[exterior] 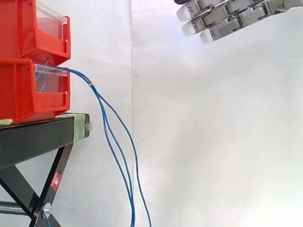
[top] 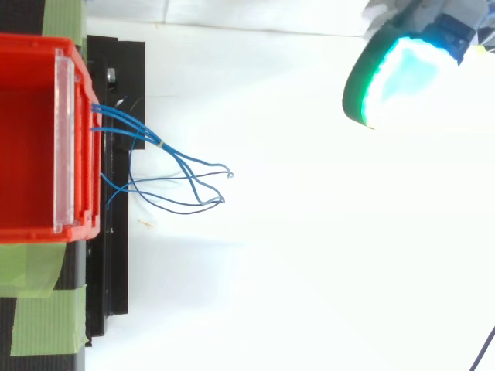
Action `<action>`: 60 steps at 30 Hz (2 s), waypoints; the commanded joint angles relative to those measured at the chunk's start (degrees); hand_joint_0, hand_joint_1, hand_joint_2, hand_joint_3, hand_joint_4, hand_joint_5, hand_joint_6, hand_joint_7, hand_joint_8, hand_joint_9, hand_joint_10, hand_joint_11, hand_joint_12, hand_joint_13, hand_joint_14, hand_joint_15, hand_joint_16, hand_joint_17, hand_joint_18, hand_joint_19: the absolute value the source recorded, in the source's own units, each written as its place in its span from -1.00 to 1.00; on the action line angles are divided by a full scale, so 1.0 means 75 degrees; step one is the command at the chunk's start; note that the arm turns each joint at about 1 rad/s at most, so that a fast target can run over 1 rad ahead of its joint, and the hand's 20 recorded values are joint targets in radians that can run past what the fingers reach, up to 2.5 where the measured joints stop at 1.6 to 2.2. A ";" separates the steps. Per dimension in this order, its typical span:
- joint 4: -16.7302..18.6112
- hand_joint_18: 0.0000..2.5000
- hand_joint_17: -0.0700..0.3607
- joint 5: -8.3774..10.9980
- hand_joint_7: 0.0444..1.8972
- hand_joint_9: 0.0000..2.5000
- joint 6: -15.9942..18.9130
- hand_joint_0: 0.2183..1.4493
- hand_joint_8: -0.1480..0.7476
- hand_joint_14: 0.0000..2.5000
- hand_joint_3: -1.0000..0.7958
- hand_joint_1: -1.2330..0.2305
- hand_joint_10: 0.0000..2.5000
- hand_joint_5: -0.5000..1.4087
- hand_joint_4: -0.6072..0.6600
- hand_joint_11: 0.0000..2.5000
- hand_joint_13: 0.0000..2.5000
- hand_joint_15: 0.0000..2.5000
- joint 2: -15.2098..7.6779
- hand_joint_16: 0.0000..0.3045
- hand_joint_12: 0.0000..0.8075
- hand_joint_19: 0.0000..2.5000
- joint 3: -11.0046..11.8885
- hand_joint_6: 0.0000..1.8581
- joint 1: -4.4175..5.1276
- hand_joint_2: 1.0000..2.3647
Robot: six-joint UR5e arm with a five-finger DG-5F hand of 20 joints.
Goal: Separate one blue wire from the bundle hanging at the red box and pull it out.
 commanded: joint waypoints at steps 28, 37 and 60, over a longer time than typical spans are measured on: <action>-0.0048 -1.00 0.07 0.0320 -0.32 -0.78 0.0008 -0.61 0.04 -1.00 -0.44 0.19 -1.00 -0.75 0.22 -0.93 -0.93 -0.84 -0.0002 -0.53 0.01 -0.97 0.0002 -0.46 0.0003 -1.00; -0.0048 -1.00 0.06 0.0332 -0.32 -0.77 -0.0004 -0.60 0.04 -1.00 -0.44 0.18 -1.00 -0.75 0.23 -0.93 -0.92 -0.84 -0.0002 -0.54 0.01 -0.97 0.0002 -0.46 0.0003 -1.00; -0.0283 -1.00 0.06 0.1046 -0.30 -0.74 -0.0004 -0.59 0.04 -1.00 -0.44 0.16 -1.00 -0.74 0.26 -0.90 -0.90 -0.84 -0.0014 -0.54 0.01 -0.95 -0.0010 -0.46 0.0097 -1.00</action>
